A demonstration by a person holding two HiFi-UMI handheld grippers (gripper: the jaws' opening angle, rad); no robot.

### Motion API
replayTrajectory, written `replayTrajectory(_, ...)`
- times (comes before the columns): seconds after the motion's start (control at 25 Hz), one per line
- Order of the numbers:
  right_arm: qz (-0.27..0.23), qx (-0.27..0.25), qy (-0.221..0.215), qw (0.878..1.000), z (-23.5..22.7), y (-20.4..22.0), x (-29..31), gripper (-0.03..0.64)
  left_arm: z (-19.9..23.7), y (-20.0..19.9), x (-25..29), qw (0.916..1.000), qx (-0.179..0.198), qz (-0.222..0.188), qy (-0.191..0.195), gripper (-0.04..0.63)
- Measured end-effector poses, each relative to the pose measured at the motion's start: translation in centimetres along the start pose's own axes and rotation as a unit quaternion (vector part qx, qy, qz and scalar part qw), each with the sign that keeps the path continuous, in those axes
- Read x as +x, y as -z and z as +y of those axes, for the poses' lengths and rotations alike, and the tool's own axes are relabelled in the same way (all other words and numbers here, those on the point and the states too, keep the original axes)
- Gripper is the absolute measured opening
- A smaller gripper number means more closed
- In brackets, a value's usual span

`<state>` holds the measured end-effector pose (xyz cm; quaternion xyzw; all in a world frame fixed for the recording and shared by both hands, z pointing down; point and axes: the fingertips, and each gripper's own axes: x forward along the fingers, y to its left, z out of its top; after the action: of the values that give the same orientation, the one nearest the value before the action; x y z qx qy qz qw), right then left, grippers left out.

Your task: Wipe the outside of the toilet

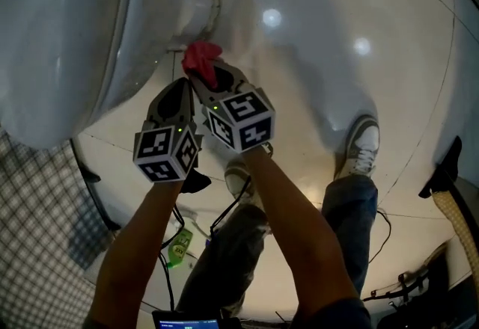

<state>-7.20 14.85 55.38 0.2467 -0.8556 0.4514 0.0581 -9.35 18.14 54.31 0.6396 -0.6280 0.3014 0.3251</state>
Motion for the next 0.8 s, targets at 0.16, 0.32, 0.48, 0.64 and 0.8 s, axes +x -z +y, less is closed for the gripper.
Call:
replayTrajectory(0.16,-0.004,-0.025,-0.033,0.999,6.3,-1.8,1.2,0.087,3.8,-0.9,-4.2,0.997,-0.054,-0.039,-0.038,0.015)
replayTrajectory(0.32,0.026,-0.082,-0.093,0.992,15.1,-1.3,2.8,0.087,8.4,-0.7,-10.4,0.9879,-0.106,-0.076,-0.085,0.015)
replayTrajectory(0.48,0.055,-0.155,-0.133,0.977,23.7,0.0,4.9,0.087,13.6,-0.4,-16.7,0.9746,-0.137,-0.117,-0.133,0.017)
replayTrajectory(0.64,0.076,-0.221,-0.19,0.954,32.0,2.8,6.3,0.087,18.6,2.9,-22.7,0.9496,-0.203,-0.15,-0.186,0.016)
replayTrajectory(0.8,0.11,-0.259,-0.214,0.936,36.9,5.4,6.9,0.087,20.8,4.2,-26.0,0.9453,-0.212,-0.162,-0.187,0.015)
